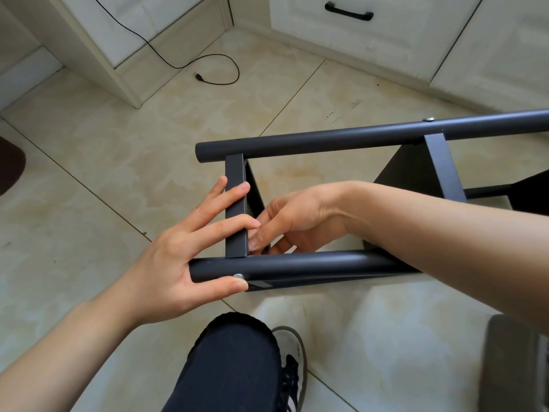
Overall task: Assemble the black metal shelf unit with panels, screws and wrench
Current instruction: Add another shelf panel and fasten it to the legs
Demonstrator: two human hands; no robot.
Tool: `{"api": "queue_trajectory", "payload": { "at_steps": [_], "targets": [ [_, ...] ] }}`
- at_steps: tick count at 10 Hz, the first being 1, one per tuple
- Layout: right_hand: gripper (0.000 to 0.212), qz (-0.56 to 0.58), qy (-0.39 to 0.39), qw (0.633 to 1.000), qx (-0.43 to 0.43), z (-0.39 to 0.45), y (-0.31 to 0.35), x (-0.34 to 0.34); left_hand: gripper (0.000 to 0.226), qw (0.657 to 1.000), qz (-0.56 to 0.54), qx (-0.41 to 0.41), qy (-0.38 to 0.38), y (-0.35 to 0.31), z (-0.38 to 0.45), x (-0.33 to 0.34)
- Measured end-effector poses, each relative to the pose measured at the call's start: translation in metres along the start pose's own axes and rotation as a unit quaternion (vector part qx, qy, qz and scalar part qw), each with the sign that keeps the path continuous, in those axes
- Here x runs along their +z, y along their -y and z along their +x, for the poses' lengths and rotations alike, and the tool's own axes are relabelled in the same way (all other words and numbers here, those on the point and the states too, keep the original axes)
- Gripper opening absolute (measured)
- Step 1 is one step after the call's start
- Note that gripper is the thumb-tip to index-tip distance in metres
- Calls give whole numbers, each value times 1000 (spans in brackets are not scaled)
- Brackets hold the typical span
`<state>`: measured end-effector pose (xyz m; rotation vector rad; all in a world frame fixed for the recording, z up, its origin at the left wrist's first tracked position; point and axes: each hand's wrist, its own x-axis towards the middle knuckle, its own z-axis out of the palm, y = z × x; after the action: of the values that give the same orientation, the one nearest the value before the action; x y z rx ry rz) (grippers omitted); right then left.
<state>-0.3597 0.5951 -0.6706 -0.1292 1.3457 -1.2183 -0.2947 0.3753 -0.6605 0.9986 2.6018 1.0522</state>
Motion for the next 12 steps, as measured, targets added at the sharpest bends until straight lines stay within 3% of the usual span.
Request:
{"api": "queue_trajectory", "payload": {
  "at_steps": [6,9,12],
  "targets": [
    [17,-24,-23,999,38,0,1,0,56,1000,5,1,-3,-1,0,0],
    [13,-20,-14,999,23,-1,3,2,57,1000,1,0,-4,0,0,1],
    [22,-26,-35,999,18,4,0,2,57,1000,2,0,-4,0,0,1]
  ]
}}
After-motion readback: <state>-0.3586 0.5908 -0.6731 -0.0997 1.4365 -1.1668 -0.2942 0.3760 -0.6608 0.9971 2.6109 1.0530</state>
